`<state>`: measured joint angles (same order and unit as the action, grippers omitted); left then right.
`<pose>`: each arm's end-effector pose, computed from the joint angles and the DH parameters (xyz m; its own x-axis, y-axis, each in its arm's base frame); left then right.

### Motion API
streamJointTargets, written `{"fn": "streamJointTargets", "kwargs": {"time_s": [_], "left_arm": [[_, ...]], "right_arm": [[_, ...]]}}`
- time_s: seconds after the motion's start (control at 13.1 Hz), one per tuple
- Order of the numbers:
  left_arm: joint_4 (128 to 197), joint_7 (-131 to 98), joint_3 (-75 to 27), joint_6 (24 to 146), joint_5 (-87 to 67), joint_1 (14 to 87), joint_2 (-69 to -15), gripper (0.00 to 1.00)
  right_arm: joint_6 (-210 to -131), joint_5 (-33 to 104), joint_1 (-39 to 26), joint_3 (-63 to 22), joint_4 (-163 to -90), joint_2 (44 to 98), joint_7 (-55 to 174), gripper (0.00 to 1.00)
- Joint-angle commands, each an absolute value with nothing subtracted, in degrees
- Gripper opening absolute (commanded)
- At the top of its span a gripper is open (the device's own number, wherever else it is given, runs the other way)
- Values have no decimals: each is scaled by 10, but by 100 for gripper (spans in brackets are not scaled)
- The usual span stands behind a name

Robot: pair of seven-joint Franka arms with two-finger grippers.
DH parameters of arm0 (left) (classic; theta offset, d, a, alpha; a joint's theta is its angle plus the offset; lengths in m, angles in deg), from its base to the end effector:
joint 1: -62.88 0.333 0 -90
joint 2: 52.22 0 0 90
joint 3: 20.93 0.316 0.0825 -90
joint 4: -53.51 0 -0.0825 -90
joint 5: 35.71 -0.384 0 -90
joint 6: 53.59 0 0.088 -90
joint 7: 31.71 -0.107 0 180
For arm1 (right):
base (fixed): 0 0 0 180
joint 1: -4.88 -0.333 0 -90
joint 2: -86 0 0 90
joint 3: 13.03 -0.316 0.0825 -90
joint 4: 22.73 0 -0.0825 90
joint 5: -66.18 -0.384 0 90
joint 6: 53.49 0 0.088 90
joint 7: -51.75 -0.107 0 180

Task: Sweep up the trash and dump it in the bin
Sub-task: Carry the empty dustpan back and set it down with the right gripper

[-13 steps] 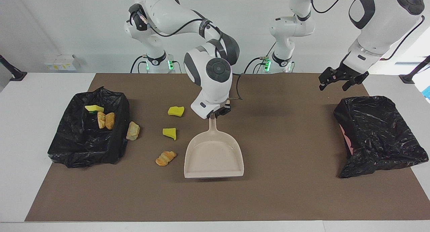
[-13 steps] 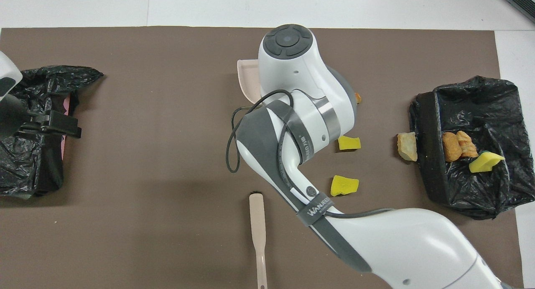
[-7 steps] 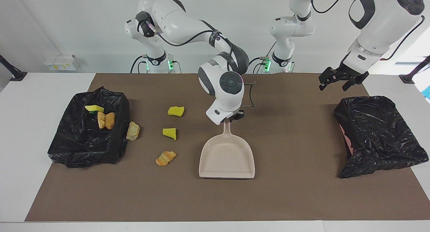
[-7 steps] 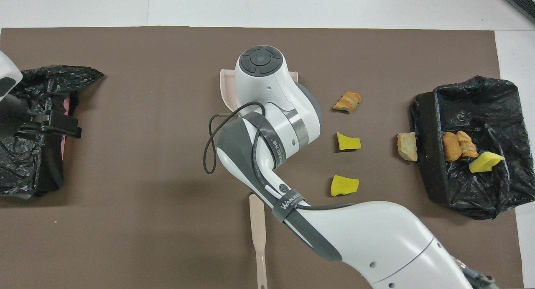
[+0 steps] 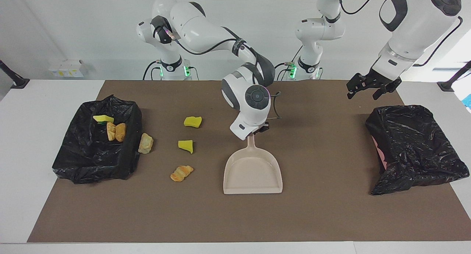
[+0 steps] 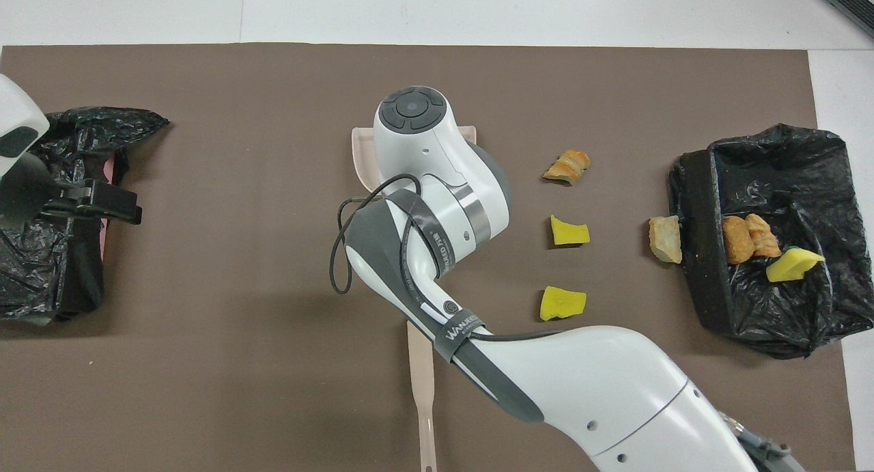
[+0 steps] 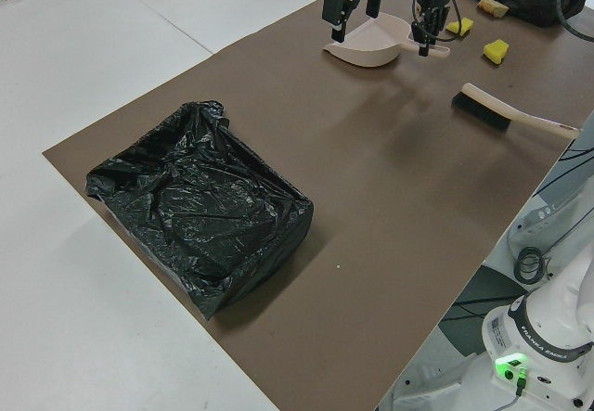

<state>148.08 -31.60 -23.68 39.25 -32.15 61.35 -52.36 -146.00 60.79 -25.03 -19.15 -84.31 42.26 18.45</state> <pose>0.5539 -0.0479 0.5926 0.9972 -0.0696 -0.0280 -0.0678 -0.9958 0.0617 0.6004 0.4194 0.3617 0.9620 0.0137 -0.2728 0.0094 -0.9998 -0.0168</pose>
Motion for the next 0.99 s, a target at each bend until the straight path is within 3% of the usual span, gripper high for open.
{"fn": "streamJointTargets", "kwargs": {"time_s": [0.0, 0.23, 0.46, 0.61, 0.69, 0.92], "left_arm": [[1490, -316, -234, 426, -327, 593, -523, 100], [1500, -316, -234, 467, -326, 577, -517, 100], [1498, -312, -235, 515, -319, 566, -493, 100], [1491, -310, -234, 528, -319, 552, -476, 100], [1490, -300, -235, 540, -319, 540, -468, 100], [1490, -241, -234, 580, -322, 489, -436, 100]], "right_arm": [[-1451, 616, -257, -188, -840, 428, 202, 42], [-1452, 614, -249, -186, -841, 440, 201, 65], [-1452, 612, -230, -185, -844, 470, 196, 79], [-1451, 608, -219, -185, -912, 539, 196, 85], [-1452, 603, -213, -185, -967, 591, 200, 99], [-1447, 602, -213, -186, -1076, 697, 196, 100]]}}
